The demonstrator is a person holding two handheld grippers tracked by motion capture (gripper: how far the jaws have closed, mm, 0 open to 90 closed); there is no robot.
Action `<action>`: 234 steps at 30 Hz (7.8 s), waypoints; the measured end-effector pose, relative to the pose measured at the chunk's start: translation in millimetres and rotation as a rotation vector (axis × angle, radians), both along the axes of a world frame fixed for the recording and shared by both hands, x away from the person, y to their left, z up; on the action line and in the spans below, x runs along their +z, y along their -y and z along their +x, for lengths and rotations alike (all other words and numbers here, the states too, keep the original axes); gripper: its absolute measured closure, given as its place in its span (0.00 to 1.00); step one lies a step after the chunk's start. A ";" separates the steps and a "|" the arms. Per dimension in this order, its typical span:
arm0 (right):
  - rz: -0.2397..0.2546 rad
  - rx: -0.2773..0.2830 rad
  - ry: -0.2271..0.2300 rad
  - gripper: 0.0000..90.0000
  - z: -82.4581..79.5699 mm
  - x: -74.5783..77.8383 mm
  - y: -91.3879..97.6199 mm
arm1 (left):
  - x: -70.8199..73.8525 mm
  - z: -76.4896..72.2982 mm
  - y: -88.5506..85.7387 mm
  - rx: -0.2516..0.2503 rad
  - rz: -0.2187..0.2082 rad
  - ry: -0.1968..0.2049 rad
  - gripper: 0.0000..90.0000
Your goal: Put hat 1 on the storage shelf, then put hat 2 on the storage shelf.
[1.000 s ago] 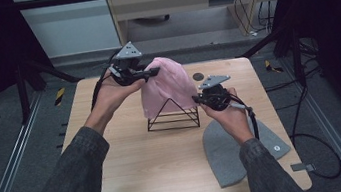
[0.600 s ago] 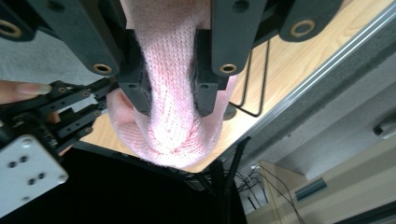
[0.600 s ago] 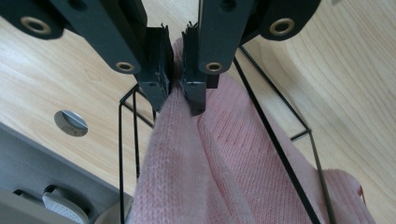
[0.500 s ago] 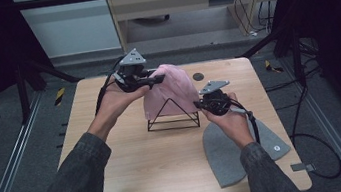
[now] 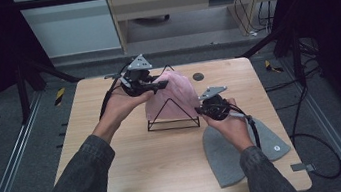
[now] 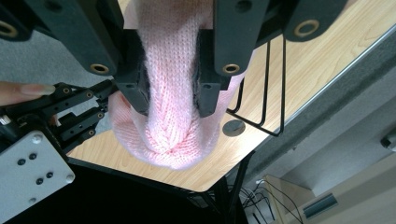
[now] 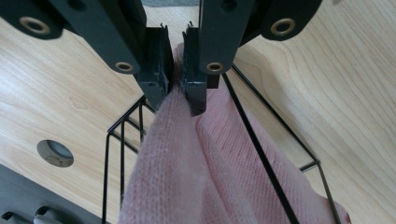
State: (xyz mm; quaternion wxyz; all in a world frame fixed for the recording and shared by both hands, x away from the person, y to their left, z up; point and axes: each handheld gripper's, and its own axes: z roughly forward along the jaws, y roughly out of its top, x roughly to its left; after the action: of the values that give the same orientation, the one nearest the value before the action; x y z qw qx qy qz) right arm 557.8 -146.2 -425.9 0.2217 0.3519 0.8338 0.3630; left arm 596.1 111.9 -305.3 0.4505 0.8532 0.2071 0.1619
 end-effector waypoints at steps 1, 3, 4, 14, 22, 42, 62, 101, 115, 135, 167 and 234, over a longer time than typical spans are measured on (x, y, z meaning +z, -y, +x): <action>-0.003 0.000 -0.006 0.92 -0.3 -0.7 -0.9 | -0.9 0.1 0.0 0.001 -0.002 -0.003 0.78; -0.010 0.005 -0.005 0.92 0.2 -1.9 -2.3 | -2.9 0.0 -0.2 0.001 -0.007 -0.004 0.78; -0.014 0.006 -0.005 0.92 0.5 -2.3 -2.7 | -3.8 0.0 -0.6 -0.001 -0.005 -0.003 0.78; -0.021 0.000 -0.031 0.91 1.5 -8.5 -4.9 | -13.0 -3.5 1.0 0.001 -0.011 -0.015 0.79; -0.038 -0.028 -0.039 0.73 -4.9 -10.3 2.6 | -18.4 -5.2 3.8 0.000 0.000 -0.027 0.78; -0.028 -0.186 -0.113 0.43 -8.9 -8.3 71.0 | -21.8 -19.1 0.2 0.040 -0.015 -0.050 0.45; -0.008 -0.289 -0.264 0.54 8.4 -33.1 129.4 | -48.7 -66.3 -45.5 0.073 0.018 -0.053 0.14; -0.059 -0.181 -0.337 0.96 6.9 -42.9 124.9 | -115.8 -86.5 -75.8 0.053 0.065 -0.205 0.12; 0.042 0.001 -0.128 0.96 -46.1 27.6 97.0 | -150.7 -95.1 -97.6 0.117 0.084 -0.253 0.13; 0.109 0.231 0.090 0.96 -105.2 120.4 44.1 | -150.1 -103.3 -90.5 0.036 0.003 -0.261 0.12; 0.109 0.372 0.172 0.96 -107.2 179.3 -13.4 | -75.8 -97.6 -59.3 -0.138 0.018 -0.182 0.15; 0.340 0.143 0.257 0.96 -60.2 228.7 21.6 | 98.3 -62.8 -44.3 -0.037 0.033 0.055 0.96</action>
State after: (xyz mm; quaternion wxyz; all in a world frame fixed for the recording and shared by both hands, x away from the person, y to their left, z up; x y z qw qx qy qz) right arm 497.6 -167.8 -197.2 0.2373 0.2751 0.7485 0.5548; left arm 533.2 156.3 -207.0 0.4447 0.8594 0.1761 0.1805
